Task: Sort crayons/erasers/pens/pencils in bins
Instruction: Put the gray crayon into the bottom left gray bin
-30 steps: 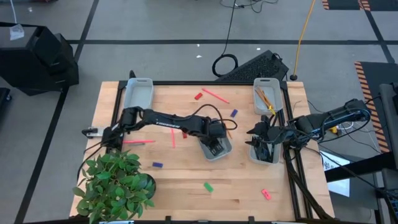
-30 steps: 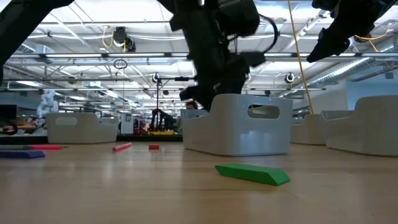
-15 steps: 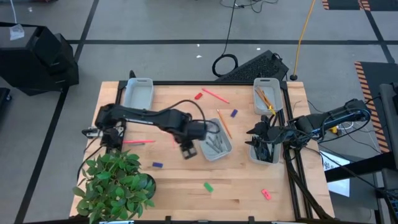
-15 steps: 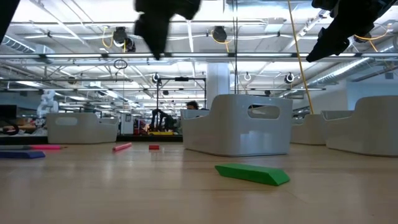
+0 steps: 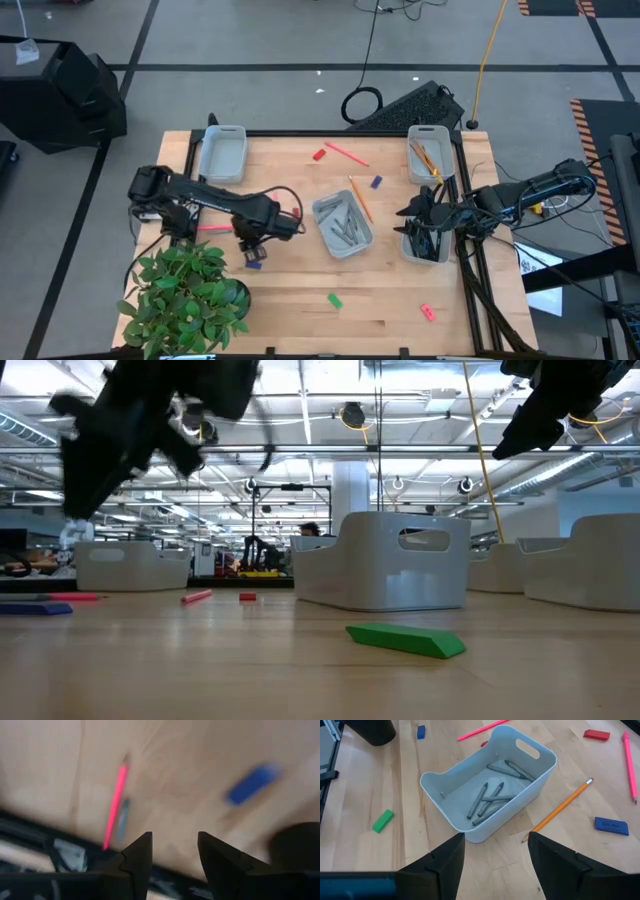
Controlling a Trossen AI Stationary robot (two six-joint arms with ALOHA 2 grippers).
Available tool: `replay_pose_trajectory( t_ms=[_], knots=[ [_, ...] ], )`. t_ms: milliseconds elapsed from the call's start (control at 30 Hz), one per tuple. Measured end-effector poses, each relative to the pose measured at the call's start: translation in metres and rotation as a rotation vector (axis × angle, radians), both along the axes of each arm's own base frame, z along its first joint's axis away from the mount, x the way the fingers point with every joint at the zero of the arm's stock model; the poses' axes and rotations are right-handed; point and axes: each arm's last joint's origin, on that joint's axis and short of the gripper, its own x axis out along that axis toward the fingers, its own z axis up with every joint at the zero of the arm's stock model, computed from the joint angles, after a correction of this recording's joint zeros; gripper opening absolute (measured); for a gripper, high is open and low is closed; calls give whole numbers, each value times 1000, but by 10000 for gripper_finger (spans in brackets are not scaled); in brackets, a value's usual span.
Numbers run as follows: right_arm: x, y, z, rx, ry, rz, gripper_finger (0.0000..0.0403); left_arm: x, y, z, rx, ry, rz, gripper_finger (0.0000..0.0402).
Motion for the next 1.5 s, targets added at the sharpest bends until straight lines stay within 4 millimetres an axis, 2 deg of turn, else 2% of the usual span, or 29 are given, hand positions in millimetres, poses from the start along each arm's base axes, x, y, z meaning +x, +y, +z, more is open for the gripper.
replay_pose_trajectory(
  t_ms=[100,200,433,833,1233,1500],
  knots=[
    [0,0,0,2,0,1,212,-20,6,-25,23,122,3,163],
    [0,0,0,2,0,1,212,-36,10,-42,6,201,-20,163],
    [1,0,0,14,0,-18,212,-56,21,-64,-69,263,-79,163],
    [5,2,-6,61,31,-51,212,-49,33,-77,-15,141,-164,163],
    [5,3,-6,137,36,-72,212,-78,36,-99,-71,215,-162,163],
    [5,4,-6,174,41,-72,212,-77,35,-101,-79,194,-168,163]
  ],
)
